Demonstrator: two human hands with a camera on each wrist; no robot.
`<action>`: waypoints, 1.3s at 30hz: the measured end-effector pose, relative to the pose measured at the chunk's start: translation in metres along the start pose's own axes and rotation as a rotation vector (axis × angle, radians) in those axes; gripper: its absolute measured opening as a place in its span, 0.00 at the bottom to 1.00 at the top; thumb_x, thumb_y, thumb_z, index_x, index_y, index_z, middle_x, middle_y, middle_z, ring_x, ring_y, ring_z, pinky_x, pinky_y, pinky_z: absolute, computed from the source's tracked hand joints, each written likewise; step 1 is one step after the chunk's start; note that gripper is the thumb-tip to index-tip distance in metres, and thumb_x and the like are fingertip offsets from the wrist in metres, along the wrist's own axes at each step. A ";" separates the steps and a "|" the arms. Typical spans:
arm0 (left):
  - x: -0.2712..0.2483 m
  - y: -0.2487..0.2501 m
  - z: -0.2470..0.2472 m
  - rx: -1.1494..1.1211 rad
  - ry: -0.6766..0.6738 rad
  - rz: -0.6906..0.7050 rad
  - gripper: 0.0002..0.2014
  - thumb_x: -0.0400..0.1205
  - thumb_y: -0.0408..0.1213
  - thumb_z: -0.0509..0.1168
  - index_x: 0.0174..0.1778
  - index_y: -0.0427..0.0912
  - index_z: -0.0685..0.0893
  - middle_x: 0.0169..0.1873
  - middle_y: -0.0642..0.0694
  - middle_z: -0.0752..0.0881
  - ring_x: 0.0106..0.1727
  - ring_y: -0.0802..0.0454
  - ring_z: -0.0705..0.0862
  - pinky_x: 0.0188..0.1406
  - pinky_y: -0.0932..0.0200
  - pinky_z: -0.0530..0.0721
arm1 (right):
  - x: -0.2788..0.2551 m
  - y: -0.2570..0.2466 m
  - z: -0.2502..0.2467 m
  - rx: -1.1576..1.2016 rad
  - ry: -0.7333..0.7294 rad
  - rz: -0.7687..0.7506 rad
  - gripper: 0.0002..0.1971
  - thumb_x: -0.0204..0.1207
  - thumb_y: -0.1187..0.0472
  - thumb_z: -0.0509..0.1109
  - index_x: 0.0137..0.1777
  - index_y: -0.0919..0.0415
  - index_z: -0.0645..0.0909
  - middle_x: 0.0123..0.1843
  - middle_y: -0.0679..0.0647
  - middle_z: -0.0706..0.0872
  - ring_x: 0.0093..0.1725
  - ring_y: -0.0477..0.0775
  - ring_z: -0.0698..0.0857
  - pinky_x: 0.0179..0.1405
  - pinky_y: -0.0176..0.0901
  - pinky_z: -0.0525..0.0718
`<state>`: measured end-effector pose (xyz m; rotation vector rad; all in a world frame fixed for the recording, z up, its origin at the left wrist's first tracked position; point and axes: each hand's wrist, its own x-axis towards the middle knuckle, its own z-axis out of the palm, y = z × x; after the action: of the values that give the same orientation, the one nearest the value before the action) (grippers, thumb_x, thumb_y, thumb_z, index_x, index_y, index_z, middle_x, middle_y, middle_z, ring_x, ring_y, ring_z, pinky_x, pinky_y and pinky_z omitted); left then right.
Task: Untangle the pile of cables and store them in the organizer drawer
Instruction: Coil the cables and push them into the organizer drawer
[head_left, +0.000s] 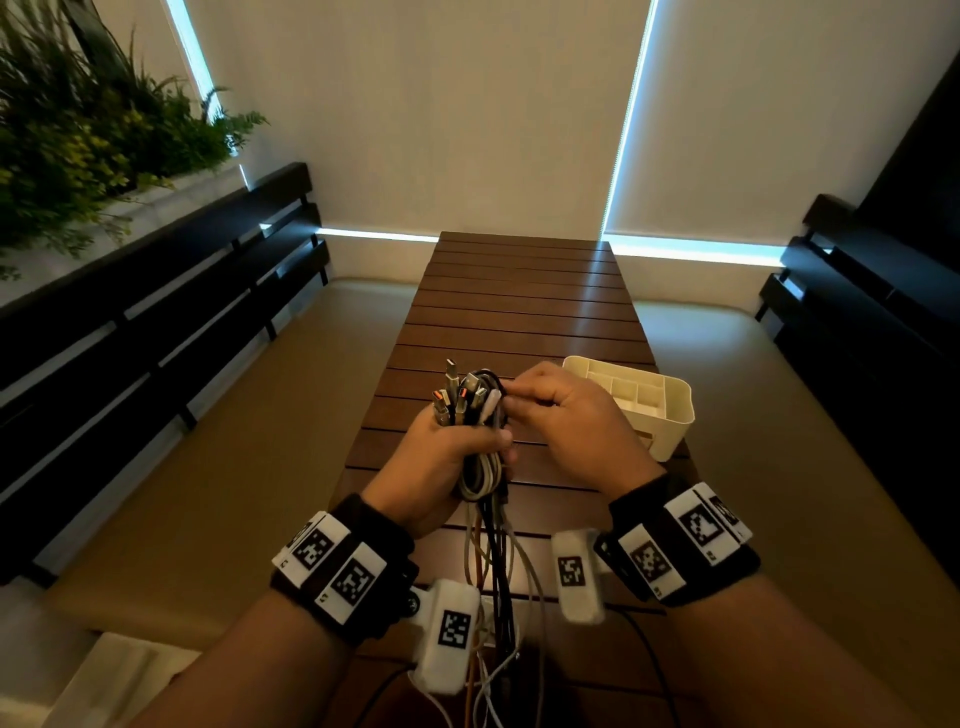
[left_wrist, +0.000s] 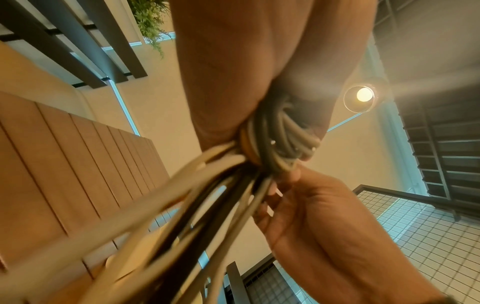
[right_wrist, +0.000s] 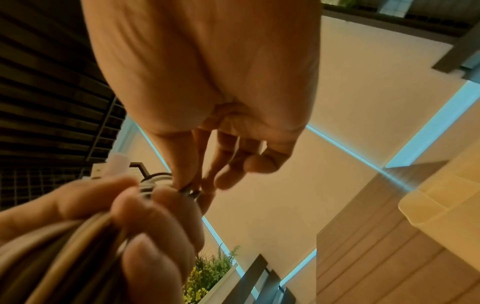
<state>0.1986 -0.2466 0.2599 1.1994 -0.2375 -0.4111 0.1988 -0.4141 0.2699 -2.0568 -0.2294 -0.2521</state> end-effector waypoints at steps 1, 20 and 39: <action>0.001 0.000 -0.001 0.013 0.018 0.003 0.10 0.77 0.21 0.67 0.52 0.34 0.82 0.34 0.40 0.81 0.35 0.45 0.82 0.36 0.52 0.85 | -0.001 -0.001 0.000 -0.021 -0.009 -0.017 0.11 0.83 0.60 0.70 0.62 0.54 0.89 0.53 0.42 0.86 0.55 0.36 0.84 0.52 0.23 0.76; 0.015 0.036 0.003 -0.025 0.153 0.188 0.10 0.81 0.23 0.66 0.57 0.33 0.83 0.33 0.44 0.84 0.35 0.50 0.85 0.37 0.54 0.85 | -0.022 0.005 0.049 0.731 -0.391 0.206 0.36 0.75 0.70 0.75 0.78 0.45 0.68 0.69 0.55 0.84 0.66 0.57 0.86 0.65 0.64 0.85; 0.029 0.061 -0.009 -0.202 0.244 0.306 0.05 0.82 0.26 0.63 0.44 0.39 0.80 0.28 0.48 0.77 0.28 0.55 0.78 0.35 0.57 0.82 | 0.010 0.046 -0.003 -0.342 -0.013 0.181 0.03 0.80 0.51 0.73 0.50 0.47 0.82 0.42 0.45 0.85 0.41 0.44 0.85 0.43 0.48 0.84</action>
<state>0.2396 -0.2335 0.3130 0.9839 -0.1602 -0.0188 0.2203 -0.4376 0.2351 -2.4015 -0.0053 -0.1754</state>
